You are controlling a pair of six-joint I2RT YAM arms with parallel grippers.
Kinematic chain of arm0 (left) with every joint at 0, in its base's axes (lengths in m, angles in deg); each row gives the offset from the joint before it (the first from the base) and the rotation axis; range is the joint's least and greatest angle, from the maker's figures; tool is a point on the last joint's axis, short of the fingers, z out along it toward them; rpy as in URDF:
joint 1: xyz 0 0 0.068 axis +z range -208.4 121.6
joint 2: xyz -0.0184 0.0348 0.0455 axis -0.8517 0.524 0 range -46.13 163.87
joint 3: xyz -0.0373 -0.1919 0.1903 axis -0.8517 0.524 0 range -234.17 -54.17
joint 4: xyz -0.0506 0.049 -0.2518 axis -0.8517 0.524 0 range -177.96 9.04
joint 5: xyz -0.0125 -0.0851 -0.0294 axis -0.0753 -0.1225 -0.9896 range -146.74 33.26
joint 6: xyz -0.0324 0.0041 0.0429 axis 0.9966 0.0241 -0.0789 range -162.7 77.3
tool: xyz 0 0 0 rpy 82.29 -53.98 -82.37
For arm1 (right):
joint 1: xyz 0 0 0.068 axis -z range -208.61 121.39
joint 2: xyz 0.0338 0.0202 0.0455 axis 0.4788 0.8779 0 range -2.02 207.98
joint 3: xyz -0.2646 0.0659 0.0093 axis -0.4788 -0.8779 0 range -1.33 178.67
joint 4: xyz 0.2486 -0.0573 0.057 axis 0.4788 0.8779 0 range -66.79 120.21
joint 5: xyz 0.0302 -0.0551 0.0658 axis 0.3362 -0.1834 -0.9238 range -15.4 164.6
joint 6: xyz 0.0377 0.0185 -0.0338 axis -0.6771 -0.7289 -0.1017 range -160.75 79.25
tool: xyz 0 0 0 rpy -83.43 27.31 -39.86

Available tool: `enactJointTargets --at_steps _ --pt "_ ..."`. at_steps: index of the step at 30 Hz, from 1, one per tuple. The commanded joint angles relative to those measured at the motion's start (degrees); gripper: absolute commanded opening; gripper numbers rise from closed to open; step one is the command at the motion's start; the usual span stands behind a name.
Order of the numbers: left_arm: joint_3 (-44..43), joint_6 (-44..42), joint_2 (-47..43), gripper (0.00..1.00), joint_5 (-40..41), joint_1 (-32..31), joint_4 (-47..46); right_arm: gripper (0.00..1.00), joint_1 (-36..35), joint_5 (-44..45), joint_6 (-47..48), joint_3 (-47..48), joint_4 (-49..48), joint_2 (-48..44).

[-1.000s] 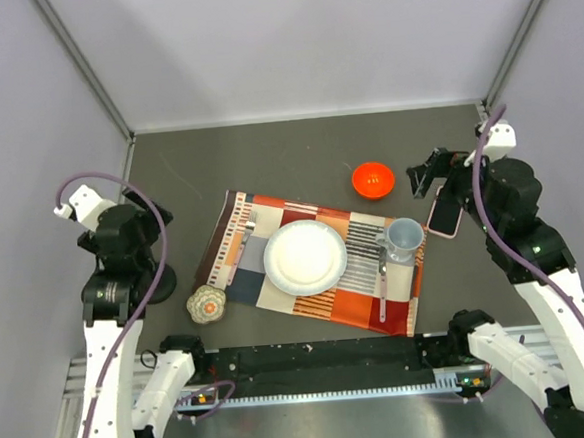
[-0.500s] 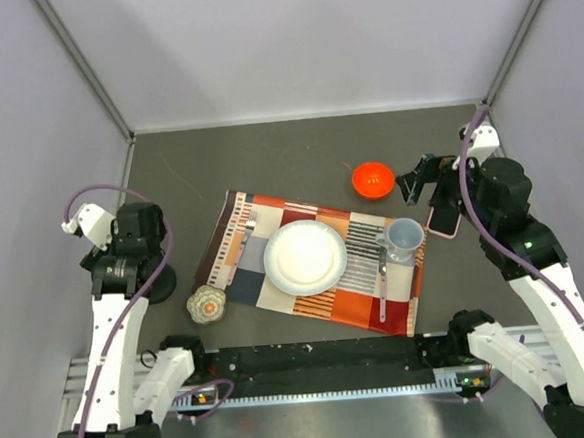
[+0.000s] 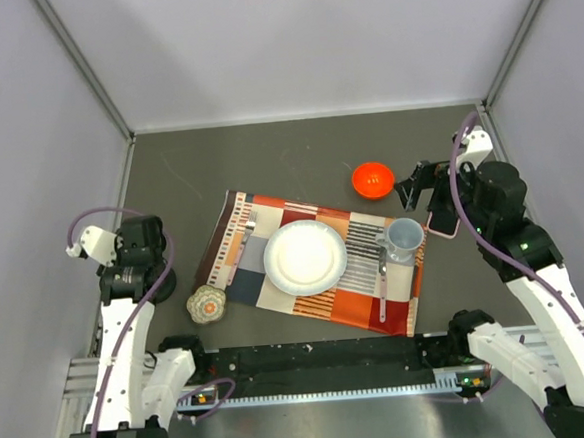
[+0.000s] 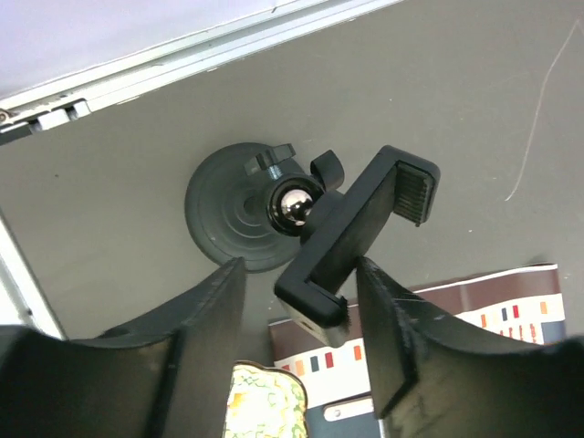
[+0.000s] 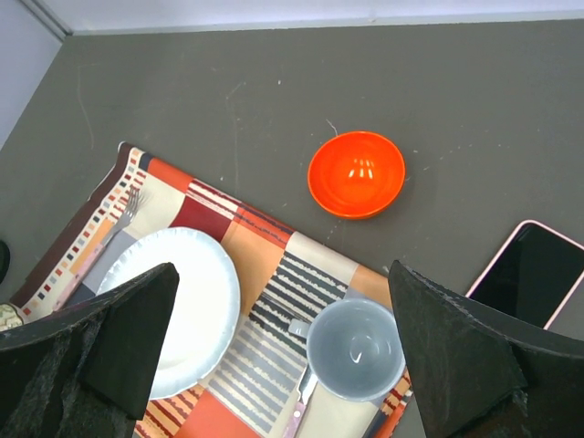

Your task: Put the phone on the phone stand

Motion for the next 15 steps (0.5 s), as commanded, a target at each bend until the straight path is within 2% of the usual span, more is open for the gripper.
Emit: enactJointTargets --at_steps 1,2,5,8,15 --pt "1.0 3.7 -1.6 0.52 0.8 0.4 -3.0 0.99 0.2 -0.8 0.6 0.2 -2.7 -0.9" --pt "1.2 3.9 -1.7 0.48 1.2 0.4 -3.1 0.99 0.2 -0.9 0.5 0.1 -2.6 -0.9" --pt "1.9 4.1 -2.4 0.43 2.4 0.4 -3.5 0.99 0.2 -0.9 0.6 0.0 -2.6 -0.9" --pt "2.3 4.3 -3.2 0.32 3.8 0.4 -3.3 0.99 0.2 -0.5 1.0 0.4 -2.8 -0.7" --pt "1.2 1.8 -4.9 0.0 6.6 0.5 -4.2 0.99 0.2 -3.1 -0.5 0.1 -3.7 1.0"
